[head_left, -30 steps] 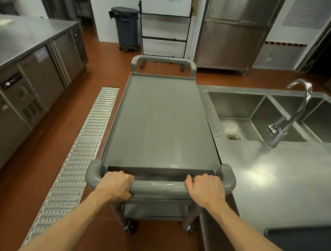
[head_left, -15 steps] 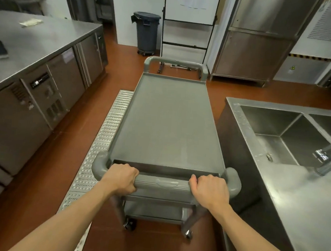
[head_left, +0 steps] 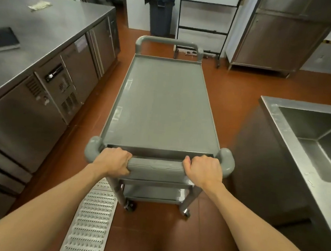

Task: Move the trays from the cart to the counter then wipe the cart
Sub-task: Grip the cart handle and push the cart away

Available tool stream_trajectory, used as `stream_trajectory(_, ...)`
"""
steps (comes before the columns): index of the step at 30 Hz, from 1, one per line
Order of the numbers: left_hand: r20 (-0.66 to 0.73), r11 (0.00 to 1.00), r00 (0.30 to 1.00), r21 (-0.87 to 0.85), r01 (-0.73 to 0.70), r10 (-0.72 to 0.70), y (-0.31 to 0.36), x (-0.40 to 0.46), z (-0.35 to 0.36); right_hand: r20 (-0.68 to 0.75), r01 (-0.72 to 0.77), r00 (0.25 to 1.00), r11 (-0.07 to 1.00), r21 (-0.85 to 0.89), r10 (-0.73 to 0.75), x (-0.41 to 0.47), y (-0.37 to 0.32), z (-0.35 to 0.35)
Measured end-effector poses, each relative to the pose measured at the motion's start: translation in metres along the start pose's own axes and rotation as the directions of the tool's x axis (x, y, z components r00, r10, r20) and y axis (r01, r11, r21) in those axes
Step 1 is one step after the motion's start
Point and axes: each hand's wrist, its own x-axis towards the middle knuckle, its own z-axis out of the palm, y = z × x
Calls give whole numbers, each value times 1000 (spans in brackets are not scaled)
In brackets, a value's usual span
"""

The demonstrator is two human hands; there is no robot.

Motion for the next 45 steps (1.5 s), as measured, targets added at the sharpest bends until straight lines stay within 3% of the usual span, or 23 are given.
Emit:
stream_trajectory(10,8,996,1000,-81,24,-24,-177,-7,12,32,23,999,999,23,-24,77,-158,-10)
stream_trajectory(19,6,999,1000,-37,6,-6,-332,-3,23,28,11,1000,1000,-4,-10,130,-299,-19)
stream_trajectory(27,65,1000,998,-12,-17,17,-416,5,4,23,-28,999,999,21,28,173,-372,-16)
stream_trajectory(33,58,995,998,-95,-21,26,-487,5,0,45,-59,997,998,-8,59,208,-434,-16)
stream_trajectory(45,31,997,996,-6,-79,79,-625,4,7,20,-86,996,996,-38,87,267,-559,-16)
